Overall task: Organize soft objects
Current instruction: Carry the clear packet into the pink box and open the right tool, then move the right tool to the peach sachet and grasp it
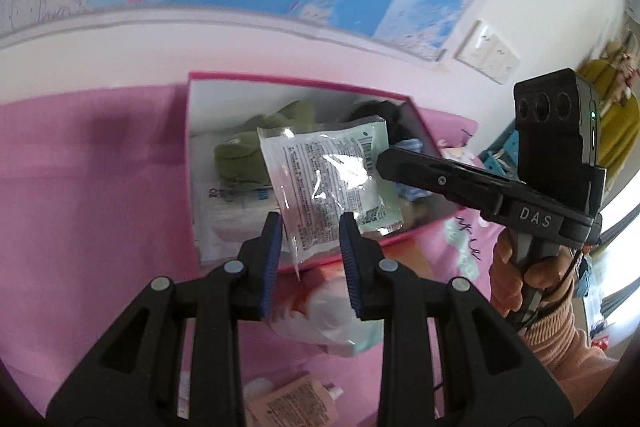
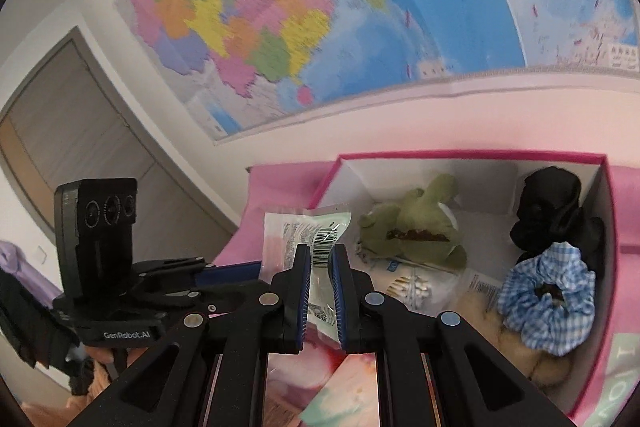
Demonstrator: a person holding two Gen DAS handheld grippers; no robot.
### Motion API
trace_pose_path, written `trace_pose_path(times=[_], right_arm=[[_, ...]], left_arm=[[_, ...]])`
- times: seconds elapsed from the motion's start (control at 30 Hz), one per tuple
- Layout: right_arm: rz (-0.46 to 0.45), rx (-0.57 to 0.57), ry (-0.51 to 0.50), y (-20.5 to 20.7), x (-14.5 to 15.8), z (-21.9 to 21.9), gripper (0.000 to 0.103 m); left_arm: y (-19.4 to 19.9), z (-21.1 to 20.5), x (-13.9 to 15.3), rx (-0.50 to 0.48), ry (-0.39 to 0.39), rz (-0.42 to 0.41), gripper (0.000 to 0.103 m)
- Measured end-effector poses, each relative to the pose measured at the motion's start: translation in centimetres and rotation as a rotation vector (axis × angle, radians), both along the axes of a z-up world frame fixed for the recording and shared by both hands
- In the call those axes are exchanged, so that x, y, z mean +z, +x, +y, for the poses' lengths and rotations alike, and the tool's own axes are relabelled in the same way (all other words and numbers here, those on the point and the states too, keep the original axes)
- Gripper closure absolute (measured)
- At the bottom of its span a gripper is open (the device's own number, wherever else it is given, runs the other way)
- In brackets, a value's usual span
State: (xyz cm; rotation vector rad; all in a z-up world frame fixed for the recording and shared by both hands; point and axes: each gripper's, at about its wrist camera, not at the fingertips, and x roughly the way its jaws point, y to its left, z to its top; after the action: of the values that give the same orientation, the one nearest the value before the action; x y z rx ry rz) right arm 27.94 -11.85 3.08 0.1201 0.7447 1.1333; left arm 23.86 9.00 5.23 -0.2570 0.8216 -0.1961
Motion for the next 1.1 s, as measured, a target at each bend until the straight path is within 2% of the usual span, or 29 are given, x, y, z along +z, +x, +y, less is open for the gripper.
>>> trace_pose_path(times=[0.23, 0.33, 0.4, 0.53, 0.6, 0.67, 0.8, 0.9, 1.1], right_arm=[[0.058, -0.031, -0.092, 2.4, -3.0, 2.7, 0.089], [0.073, -0.06, -0.153, 3.0, -4.0, 3.5, 0.077], [0.052, -0.094, -0.205, 3.1, -4.3, 3.9, 0.062], [-0.004, -0.121, -0.231, 2.7, -4.0, 3.4, 0.062], [-0.026, -0.129, -0.212, 2.2, -3.4, 2.4, 0.062], [-0.043, -0.127, -0.18, 1.2, -2.8, 0.9, 0.062], [-0.069, -0.054, -0.099, -1.9, -1.5, -2.2, 0.062], [-0.087, 0.028, -0.06, -4.9, -1.0, -4.2, 0.062], [-0.05, 0.172, -0.063, -9.2, -2.7, -5.0, 0.062]], left_arm=[[2.5, 1.6, -2.0, 0.048, 0.014, 0.074, 0.072], [2.8, 1.7, -2.3, 0.069, 0.029, 0.087, 0.072], [2.5, 1.6, -2.2, 0.078, 0.043, 0.076, 0.069], [1.1, 1.8, -1.6, 0.104, 0.068, 0.028, 0.069], [-0.2, 2.1, -1.2, 0.113, 0.074, 0.001, 0.068], [-1.8, 2.2, -1.0, 0.11, 0.071, -0.029, 0.063], [-5.6, 2.1, -1.0, 0.074, 0.058, -0.075, 0.056], [-8.4, 1.6, -2.1, 0.036, 0.047, -0.075, 0.05], [-11.2, 1.2, -6.7, 0.013, -0.002, 0.035, 0.048]])
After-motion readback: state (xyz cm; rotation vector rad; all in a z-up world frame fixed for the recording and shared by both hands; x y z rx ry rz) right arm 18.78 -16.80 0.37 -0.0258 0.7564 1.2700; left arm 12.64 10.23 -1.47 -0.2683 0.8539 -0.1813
